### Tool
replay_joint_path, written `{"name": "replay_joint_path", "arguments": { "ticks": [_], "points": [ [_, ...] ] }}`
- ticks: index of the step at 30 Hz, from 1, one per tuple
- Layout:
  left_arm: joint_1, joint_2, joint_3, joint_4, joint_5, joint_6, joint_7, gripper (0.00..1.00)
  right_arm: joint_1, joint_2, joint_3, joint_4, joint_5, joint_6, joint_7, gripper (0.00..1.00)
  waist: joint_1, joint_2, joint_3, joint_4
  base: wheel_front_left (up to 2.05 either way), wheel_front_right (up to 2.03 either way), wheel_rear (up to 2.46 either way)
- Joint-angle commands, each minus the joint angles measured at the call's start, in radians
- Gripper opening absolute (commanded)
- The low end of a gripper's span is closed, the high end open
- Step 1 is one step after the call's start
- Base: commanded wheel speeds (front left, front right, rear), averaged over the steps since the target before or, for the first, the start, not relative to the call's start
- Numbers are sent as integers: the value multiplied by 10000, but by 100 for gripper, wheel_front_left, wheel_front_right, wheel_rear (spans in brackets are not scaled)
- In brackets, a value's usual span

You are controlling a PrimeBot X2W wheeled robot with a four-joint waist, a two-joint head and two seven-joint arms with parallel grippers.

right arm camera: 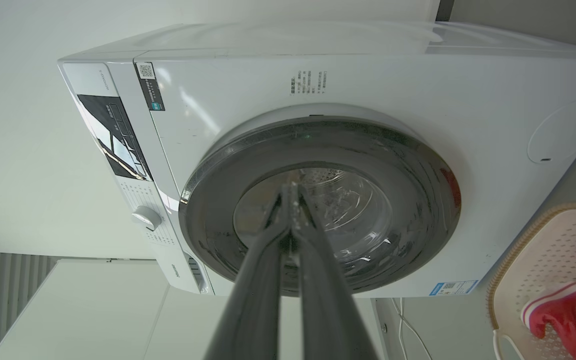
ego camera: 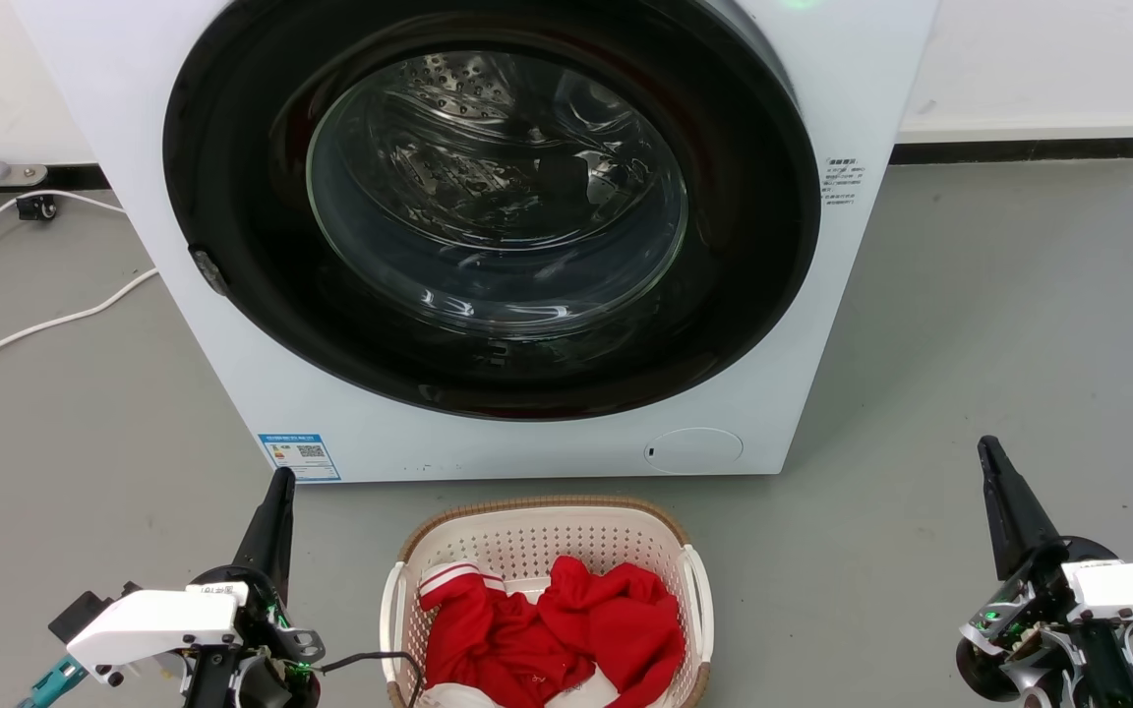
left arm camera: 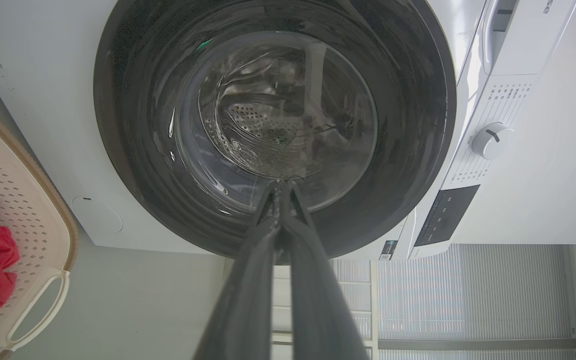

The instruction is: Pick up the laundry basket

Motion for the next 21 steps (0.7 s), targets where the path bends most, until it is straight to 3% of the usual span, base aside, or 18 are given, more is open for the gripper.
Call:
{"name": "replay_joint_path", "arguments": {
  "ticks": [1,21],
  "points": [
    [-79,-2,18,14,10,-32,12,0,35,29,-13,12,-38,0,34,0,0,-1,0,0,0,0,0],
    [-84,-33,60,15,55,-33,58,0,28,62,-58,15,-91,0,62,0,0,-1,0,0,0,0,0]
  ]
}}
